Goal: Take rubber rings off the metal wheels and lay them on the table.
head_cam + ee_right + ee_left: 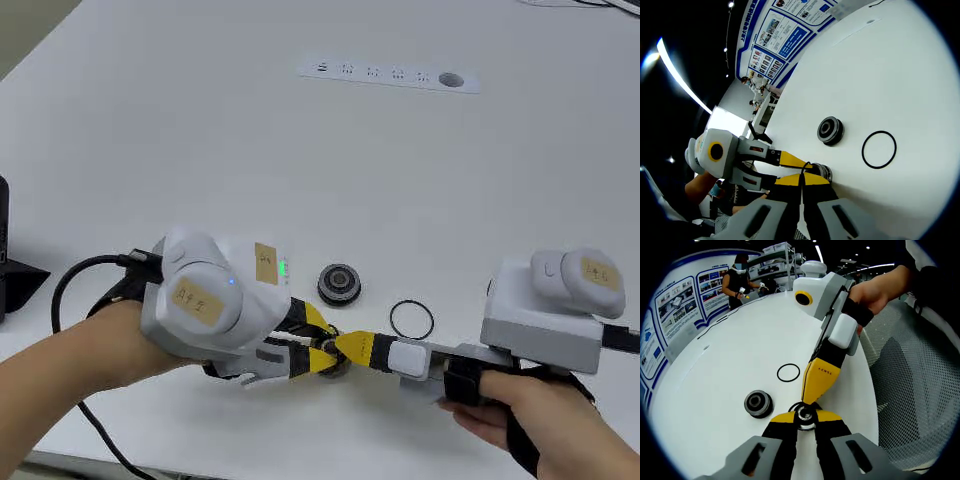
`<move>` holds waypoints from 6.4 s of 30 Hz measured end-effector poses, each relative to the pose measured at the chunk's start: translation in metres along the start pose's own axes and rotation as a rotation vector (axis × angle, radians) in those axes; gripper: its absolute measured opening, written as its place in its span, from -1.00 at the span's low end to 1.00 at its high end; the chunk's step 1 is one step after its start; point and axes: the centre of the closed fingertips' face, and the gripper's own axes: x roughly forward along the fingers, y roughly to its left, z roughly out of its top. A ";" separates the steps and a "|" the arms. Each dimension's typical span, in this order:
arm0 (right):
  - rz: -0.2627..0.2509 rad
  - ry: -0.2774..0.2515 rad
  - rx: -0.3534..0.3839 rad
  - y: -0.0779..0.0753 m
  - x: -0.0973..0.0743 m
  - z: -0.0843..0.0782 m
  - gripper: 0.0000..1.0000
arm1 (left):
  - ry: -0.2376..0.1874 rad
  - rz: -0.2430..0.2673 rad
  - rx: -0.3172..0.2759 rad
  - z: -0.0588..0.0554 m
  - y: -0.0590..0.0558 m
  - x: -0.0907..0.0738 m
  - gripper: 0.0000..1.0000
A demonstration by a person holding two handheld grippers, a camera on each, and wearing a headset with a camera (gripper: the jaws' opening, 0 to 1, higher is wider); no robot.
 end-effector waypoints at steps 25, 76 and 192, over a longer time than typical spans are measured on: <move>0.025 -0.107 0.076 0.003 -0.013 0.029 -0.97 | -0.092 0.103 -0.099 0.010 0.015 -0.038 -0.56; -0.188 -0.268 0.029 -0.054 -0.057 0.060 -0.66 | -0.071 0.152 -0.053 0.020 0.049 -0.034 -0.51; 0.114 -0.116 0.037 -0.026 0.019 0.060 -0.31 | 0.040 0.002 0.043 0.009 0.073 0.015 -0.76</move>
